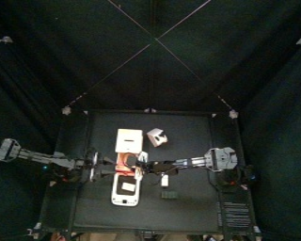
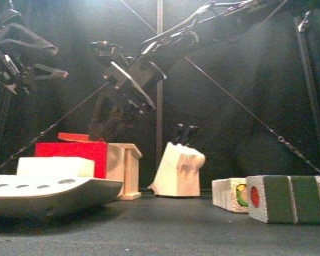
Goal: Put salmon in drawer
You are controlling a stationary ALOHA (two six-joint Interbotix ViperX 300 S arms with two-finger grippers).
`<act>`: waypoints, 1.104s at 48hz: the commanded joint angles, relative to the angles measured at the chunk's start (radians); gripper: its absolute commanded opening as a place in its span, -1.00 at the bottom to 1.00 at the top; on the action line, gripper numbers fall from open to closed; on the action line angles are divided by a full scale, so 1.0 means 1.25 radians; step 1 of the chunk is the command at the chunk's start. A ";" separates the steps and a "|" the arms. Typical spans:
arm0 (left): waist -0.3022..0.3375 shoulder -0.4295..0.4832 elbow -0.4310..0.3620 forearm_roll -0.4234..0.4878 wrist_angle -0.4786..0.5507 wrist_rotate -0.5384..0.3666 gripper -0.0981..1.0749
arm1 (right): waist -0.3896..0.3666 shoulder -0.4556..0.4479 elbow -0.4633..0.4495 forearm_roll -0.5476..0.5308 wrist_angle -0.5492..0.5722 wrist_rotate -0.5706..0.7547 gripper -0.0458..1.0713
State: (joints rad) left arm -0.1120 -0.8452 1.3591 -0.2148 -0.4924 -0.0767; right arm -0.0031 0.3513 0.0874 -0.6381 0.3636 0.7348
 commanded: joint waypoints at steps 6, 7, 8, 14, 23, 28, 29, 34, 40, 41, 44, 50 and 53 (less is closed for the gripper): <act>0.002 0.001 -0.010 0.000 -0.002 0.002 0.65 | 0.000 -0.015 -0.016 0.000 -0.002 -0.002 0.56; 0.002 0.001 -0.011 0.000 -0.004 0.001 0.65 | 0.000 -0.015 -0.015 0.000 -0.001 -0.002 0.58; 0.002 0.001 -0.010 0.000 -0.002 0.001 0.65 | 0.001 -0.015 -0.016 0.000 -0.001 -0.002 0.60; 0.002 0.001 -0.010 0.000 -0.004 0.001 0.65 | 0.000 -0.012 -0.016 0.000 0.001 -0.002 0.65; 0.002 0.001 -0.010 0.000 -0.004 0.001 0.64 | 0.001 -0.011 -0.017 0.001 0.001 -0.001 0.65; 0.002 0.001 -0.011 0.000 -0.004 0.001 0.65 | 0.001 -0.011 -0.018 0.001 0.006 -0.001 0.65; 0.002 0.001 -0.011 0.000 -0.004 0.001 0.65 | 0.001 -0.011 -0.020 0.000 0.007 -0.001 0.65; 0.002 0.001 -0.011 0.000 -0.002 0.001 0.65 | 0.002 -0.011 -0.026 -0.001 0.012 -0.001 0.65; 0.002 0.001 -0.012 0.000 -0.002 0.001 0.65 | 0.004 -0.011 -0.037 -0.001 0.021 -0.001 0.65; 0.002 0.001 -0.012 0.000 -0.004 0.001 0.65 | 0.004 -0.011 -0.039 -0.001 0.021 0.000 0.65; 0.002 0.001 -0.011 0.000 -0.004 0.001 0.65 | 0.004 -0.011 -0.040 0.002 0.022 0.005 0.65; 0.002 0.001 -0.010 0.000 -0.004 0.001 0.65 | 0.005 -0.011 -0.047 0.027 0.025 0.002 0.64; 0.002 0.001 -0.010 0.000 -0.002 0.001 0.65 | 0.011 -0.011 -0.049 0.033 0.025 0.001 0.64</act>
